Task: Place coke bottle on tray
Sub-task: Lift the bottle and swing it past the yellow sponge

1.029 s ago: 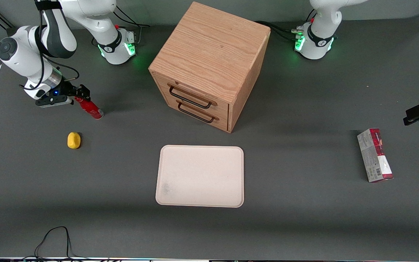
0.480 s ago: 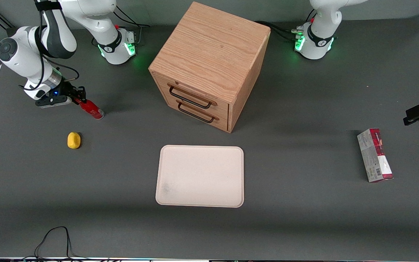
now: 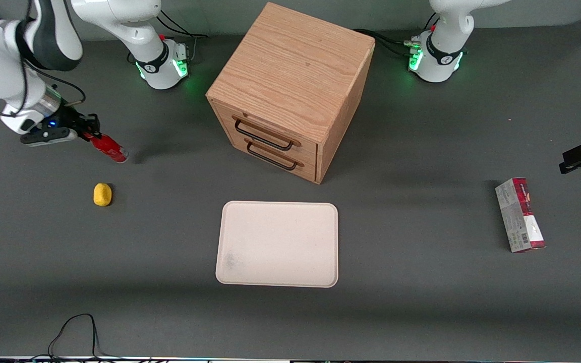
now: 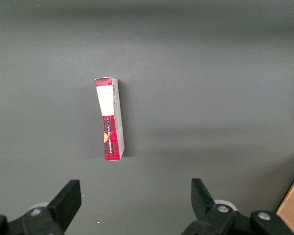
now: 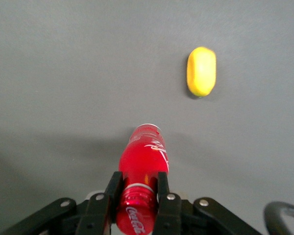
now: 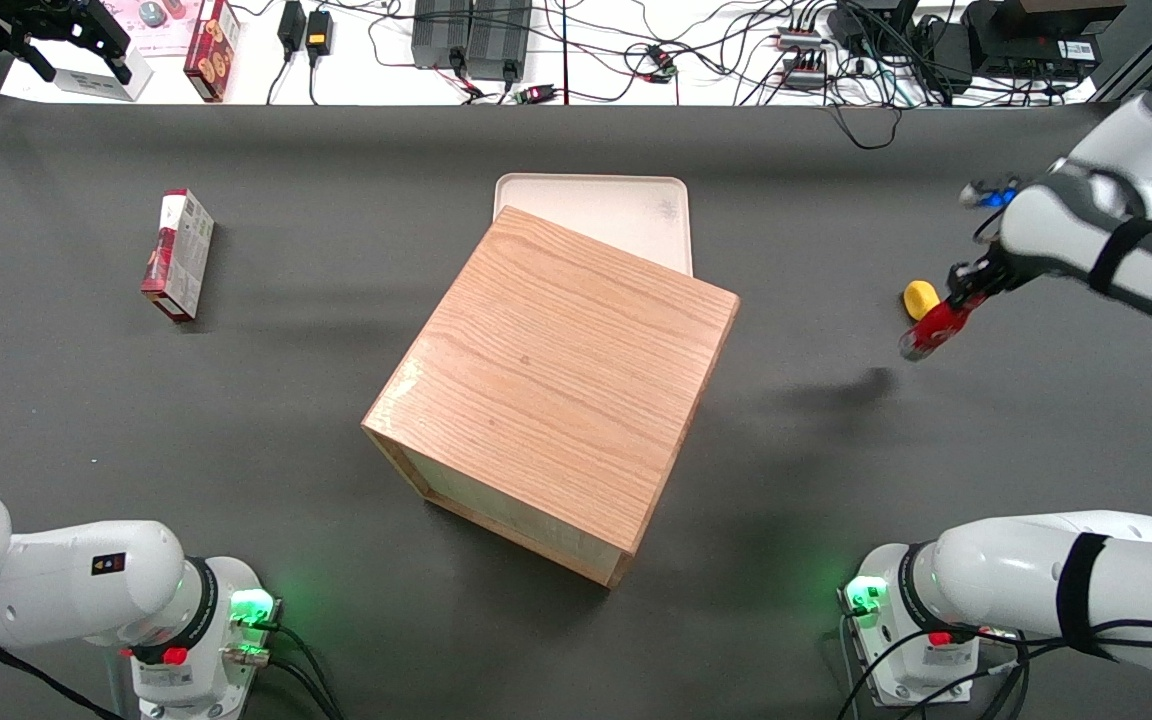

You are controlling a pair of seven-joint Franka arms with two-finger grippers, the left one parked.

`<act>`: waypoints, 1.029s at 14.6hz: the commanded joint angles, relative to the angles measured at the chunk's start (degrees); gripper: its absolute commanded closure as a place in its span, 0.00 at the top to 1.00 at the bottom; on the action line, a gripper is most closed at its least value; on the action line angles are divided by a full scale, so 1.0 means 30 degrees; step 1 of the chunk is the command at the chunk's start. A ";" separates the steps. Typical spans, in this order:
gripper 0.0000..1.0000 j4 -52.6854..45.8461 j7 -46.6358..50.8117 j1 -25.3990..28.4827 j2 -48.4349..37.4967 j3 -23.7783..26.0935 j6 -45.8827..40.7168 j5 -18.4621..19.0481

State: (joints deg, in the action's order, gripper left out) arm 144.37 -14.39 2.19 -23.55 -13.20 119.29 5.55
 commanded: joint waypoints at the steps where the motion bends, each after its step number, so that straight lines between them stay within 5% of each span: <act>1: 0.00 -0.3754 -0.0184 0.0120 -0.0208 0.0501 -0.3833 0.0377; 7: 0.00 -1.1462 -0.0301 0.0120 0.1342 0.1059 -1.0401 0.0319; 11: 0.00 -1.3576 -0.0272 0.0236 0.2482 0.1088 -1.1229 0.0086; 15: 0.00 -1.9189 -0.0155 0.2022 0.6986 0.1059 -1.2015 -0.0322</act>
State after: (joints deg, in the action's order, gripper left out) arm 100.29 -14.39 5.88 -12.64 -9.78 87.41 5.53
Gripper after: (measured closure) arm 0.670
